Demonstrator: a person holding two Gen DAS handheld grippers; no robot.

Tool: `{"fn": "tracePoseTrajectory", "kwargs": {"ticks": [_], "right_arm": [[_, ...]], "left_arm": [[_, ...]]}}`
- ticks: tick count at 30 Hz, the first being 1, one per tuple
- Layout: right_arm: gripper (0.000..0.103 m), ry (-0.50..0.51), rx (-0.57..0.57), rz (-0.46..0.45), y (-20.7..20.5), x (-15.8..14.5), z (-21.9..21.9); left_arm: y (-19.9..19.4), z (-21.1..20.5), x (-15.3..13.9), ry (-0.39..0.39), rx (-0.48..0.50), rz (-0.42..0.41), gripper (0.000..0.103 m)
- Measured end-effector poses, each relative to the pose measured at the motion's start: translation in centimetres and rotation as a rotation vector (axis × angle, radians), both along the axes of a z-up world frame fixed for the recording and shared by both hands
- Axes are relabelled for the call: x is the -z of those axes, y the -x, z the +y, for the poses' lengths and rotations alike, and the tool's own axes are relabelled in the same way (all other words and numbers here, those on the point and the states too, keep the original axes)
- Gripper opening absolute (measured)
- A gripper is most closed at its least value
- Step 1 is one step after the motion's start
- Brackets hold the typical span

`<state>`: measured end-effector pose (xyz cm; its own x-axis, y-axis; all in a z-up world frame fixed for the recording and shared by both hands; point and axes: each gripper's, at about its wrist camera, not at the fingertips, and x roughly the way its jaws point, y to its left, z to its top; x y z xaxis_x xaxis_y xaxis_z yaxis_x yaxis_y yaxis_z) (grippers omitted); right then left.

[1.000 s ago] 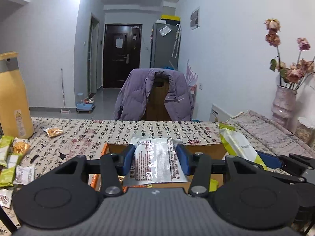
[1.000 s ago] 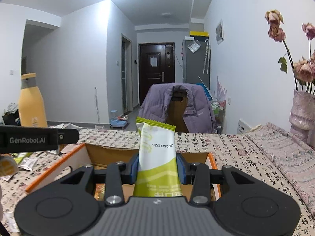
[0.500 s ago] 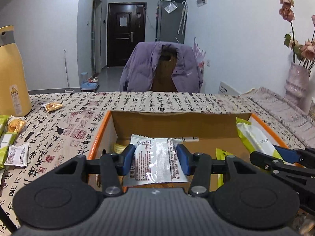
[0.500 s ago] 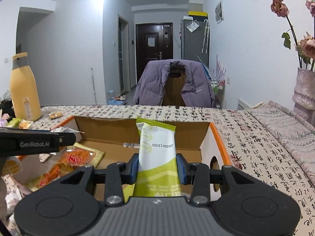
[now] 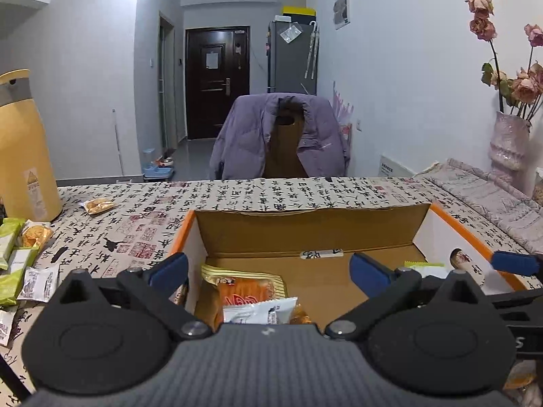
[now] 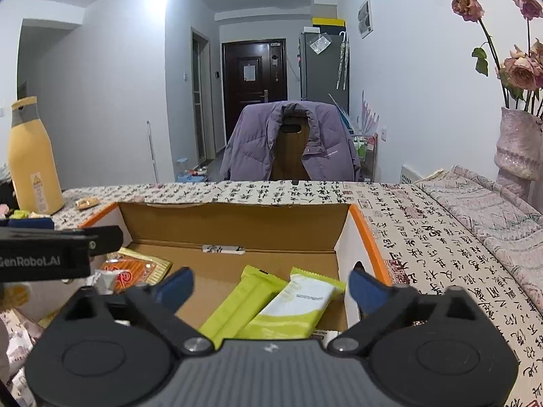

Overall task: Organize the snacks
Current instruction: 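Move both grippers back from the box to the snack pile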

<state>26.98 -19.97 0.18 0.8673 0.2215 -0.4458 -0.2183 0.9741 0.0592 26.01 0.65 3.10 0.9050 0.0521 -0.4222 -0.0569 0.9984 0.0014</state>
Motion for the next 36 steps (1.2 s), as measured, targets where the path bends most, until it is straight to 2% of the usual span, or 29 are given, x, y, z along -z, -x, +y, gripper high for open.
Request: {"fn": "tracePoseTrajectory", "kwargs": {"ticks": [11, 20, 27, 36], "right_arm": [[0.103, -0.006, 0.004, 0.0, 0.0, 0.0, 0.0], [0.103, -0.004, 0.002, -0.032, 0.9, -1.4, 0.0], [0.103, -0.007, -0.013, -0.068, 3.5, -3.3, 0.0], [0.103, -0.001, -0.026, -0.091, 8.1, -4.3, -0.4]], "left_arm": [[-0.2, 0.2, 0.1, 0.003, -0.019, 0.005, 0.103], [0.5, -0.2, -1.8, 0.03, -0.005, -0.009, 0.103], [2.5, -0.1, -3.6, 0.03, -0.009, -0.026, 0.103], [7.1, -0.1, -4.9, 0.017, -0.017, -0.051, 0.103]]}}
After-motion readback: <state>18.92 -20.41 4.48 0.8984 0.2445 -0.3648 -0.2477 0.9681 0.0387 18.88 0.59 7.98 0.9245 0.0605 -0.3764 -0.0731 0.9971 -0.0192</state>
